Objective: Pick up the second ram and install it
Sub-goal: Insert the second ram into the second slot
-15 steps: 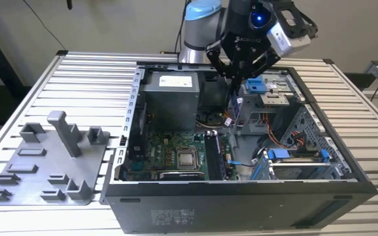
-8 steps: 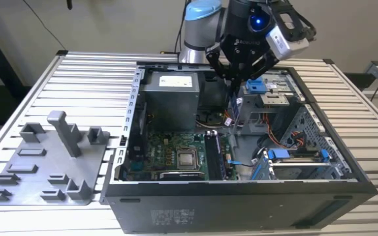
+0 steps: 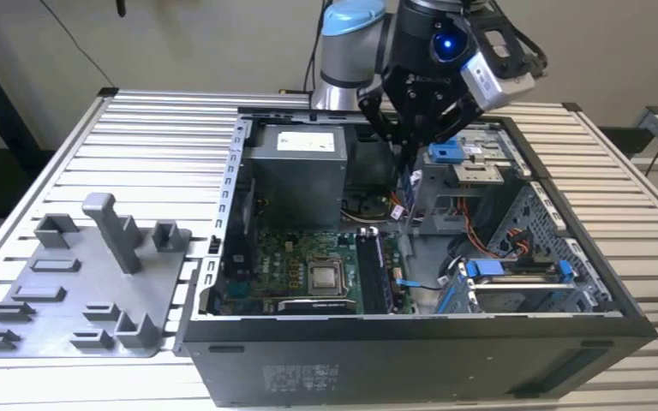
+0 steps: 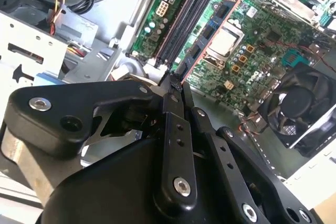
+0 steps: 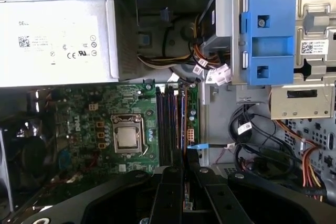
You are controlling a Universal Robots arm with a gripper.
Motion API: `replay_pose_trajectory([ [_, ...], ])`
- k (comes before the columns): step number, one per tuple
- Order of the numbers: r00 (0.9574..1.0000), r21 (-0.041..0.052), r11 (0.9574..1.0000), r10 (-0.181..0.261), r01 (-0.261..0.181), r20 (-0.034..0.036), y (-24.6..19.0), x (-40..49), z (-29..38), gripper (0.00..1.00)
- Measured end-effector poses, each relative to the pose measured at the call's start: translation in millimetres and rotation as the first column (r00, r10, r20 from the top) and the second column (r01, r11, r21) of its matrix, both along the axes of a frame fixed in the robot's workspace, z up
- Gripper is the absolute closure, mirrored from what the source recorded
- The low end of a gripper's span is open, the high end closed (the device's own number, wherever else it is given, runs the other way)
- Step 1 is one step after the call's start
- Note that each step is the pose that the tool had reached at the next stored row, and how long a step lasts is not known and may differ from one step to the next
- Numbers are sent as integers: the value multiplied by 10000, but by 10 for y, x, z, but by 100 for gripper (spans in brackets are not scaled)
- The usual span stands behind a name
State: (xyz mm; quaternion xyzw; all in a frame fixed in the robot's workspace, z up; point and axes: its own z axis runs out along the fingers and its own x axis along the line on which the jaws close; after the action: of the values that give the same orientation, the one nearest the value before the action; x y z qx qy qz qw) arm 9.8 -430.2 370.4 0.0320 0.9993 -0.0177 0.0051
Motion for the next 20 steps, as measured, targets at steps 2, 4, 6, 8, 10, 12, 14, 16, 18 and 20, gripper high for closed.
replay_pose_trajectory([
  [2,10000,-4,10000,0,0,0,0,0,-14,86],
  [4,10000,-7,10000,0,0,0,0,0,-25,86],
  [6,10000,-8,10000,0,0,0,0,0,-39,86],
  [8,10000,-8,10000,0,0,0,0,0,-56,86],
  [10,10000,-9,10000,-1,1,0,-2,0,-77,86],
  [12,10000,-8,10000,-2,2,1,-5,-1,-103,86],
  [14,10000,-7,10000,-1,1,1,-10,0,-126,86],
  [16,10000,-8,10000,-1,1,0,-16,0,-150,86],
  [18,10000,-8,10000,0,0,0,-23,0,-174,86],
  [20,10000,-8,10000,-1,1,0,-27,0,-198,86],
])
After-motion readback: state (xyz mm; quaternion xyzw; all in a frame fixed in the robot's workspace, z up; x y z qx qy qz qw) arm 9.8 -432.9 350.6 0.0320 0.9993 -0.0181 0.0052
